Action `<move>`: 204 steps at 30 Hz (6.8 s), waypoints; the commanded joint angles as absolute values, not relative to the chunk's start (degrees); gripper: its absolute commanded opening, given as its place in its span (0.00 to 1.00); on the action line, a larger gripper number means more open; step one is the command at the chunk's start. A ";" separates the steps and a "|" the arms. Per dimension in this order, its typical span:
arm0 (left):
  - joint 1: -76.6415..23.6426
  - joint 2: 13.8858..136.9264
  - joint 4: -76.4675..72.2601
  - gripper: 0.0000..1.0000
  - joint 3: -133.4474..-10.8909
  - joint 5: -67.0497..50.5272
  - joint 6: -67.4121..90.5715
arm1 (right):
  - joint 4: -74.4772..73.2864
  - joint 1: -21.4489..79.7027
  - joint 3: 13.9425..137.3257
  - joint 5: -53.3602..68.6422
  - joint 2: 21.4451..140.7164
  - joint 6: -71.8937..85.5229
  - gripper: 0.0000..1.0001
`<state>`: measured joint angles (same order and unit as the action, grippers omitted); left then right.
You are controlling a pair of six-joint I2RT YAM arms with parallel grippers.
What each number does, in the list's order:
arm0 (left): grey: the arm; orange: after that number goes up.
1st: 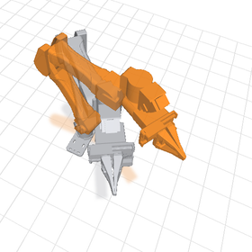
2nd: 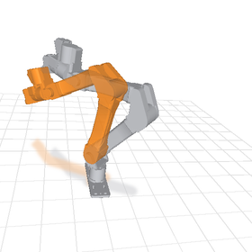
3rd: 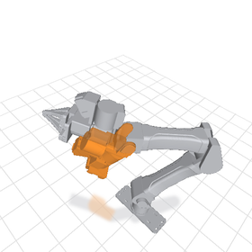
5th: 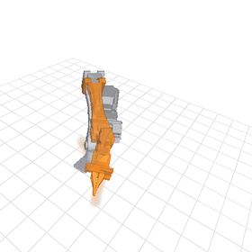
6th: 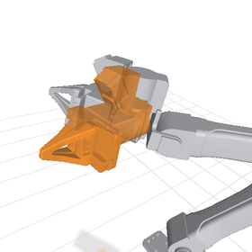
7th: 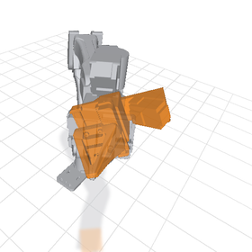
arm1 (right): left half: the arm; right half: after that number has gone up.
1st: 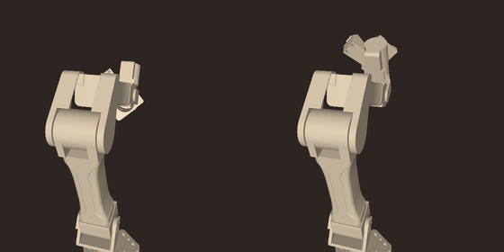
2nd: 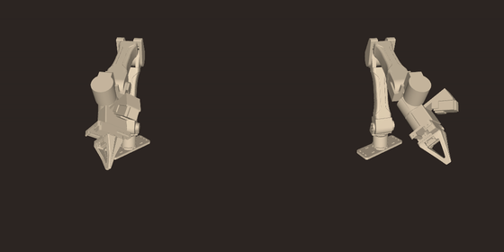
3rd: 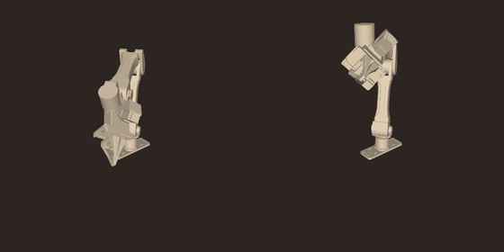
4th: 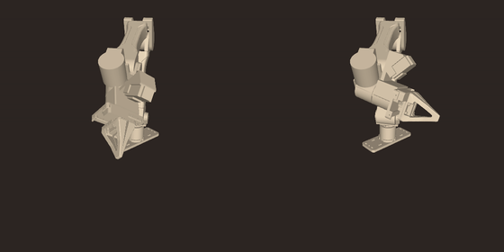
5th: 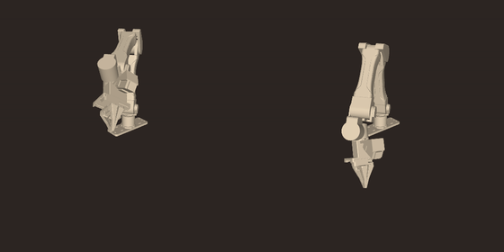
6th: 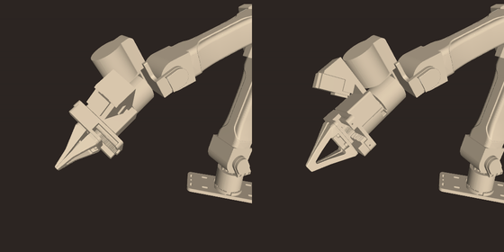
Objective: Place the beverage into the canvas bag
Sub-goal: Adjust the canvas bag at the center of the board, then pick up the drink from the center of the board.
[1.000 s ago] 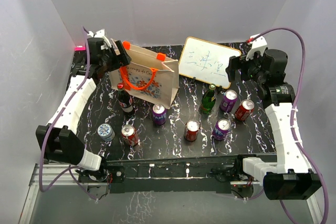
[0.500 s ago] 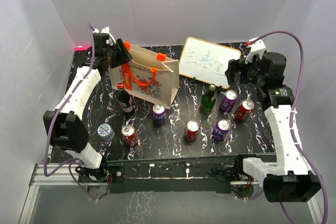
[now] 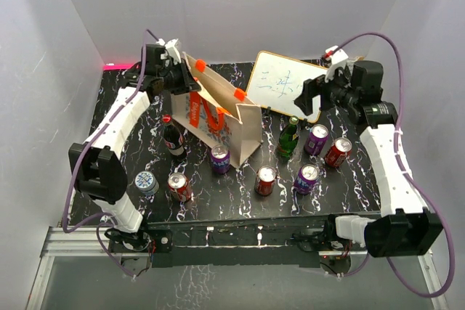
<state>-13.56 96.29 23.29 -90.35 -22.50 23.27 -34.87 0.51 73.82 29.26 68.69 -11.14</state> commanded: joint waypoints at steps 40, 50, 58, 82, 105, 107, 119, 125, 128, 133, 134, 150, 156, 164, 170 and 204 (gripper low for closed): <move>-24.61 103.20 44.82 0.00 -104.82 -20.55 5.00 | -26.80 23.58 83.73 -7.73 86.52 -10.83 0.10; -24.61 100.31 49.95 0.00 -105.24 -15.45 -1.54 | -26.94 22.42 83.37 -13.77 87.07 -13.51 0.10; -24.53 100.07 51.62 0.00 -107.93 -15.38 -3.74 | -26.75 22.06 83.53 -16.53 87.53 -14.94 0.10; -24.00 104.80 50.34 0.00 -107.34 -25.38 -2.25 | -35.80 22.24 86.80 2.94 85.19 -17.99 0.64; -23.99 104.99 43.34 0.00 -105.60 -23.99 0.89 | -48.79 10.80 74.98 25.45 63.04 -25.71 0.91; -23.99 104.78 43.25 0.00 -105.44 -24.50 1.08 | -51.43 7.52 70.43 27.41 59.41 -29.36 0.91; -23.99 103.35 41.69 0.00 -103.10 -25.42 1.40 | -62.89 4.68 59.87 28.25 57.13 -39.61 0.97; -23.99 102.94 41.31 0.00 -102.33 -25.13 1.16 | -60.05 8.76 53.35 21.88 56.84 -40.83 0.98; -23.99 102.60 41.23 0.00 -102.06 -24.94 0.97 | -58.72 10.55 50.91 19.50 57.42 -40.98 0.98; -23.94 102.18 41.14 0.00 -101.92 -24.54 0.87 | -56.04 11.62 47.30 15.84 57.83 -41.00 0.97; -23.99 102.14 41.13 0.00 -101.83 -24.59 0.83 | -55.65 11.68 46.76 15.67 57.76 -40.96 0.96; -23.99 100.69 40.88 0.00 -100.82 -23.55 -0.09 | -54.21 11.72 45.58 17.92 58.02 -41.99 0.85; -24.01 100.75 40.99 0.00 -100.64 -23.37 -0.43 | -54.40 11.71 45.44 18.32 58.72 -42.49 0.84; -23.99 100.64 40.88 0.00 -100.16 -23.42 -0.59 | -53.93 11.77 45.09 18.36 59.66 -42.89 0.79; -23.99 100.74 40.58 0.00 -99.75 -23.33 -0.70 | -53.53 11.75 45.47 18.15 58.38 -42.56 0.50; -23.94 104.76 33.17 0.00 -100.53 -36.78 1.75 | -56.25 20.06 108.10 25.62 76.46 -32.80 0.08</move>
<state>-24.08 104.18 32.95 -98.35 -32.73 -0.14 -66.54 17.65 102.43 25.47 72.27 -35.59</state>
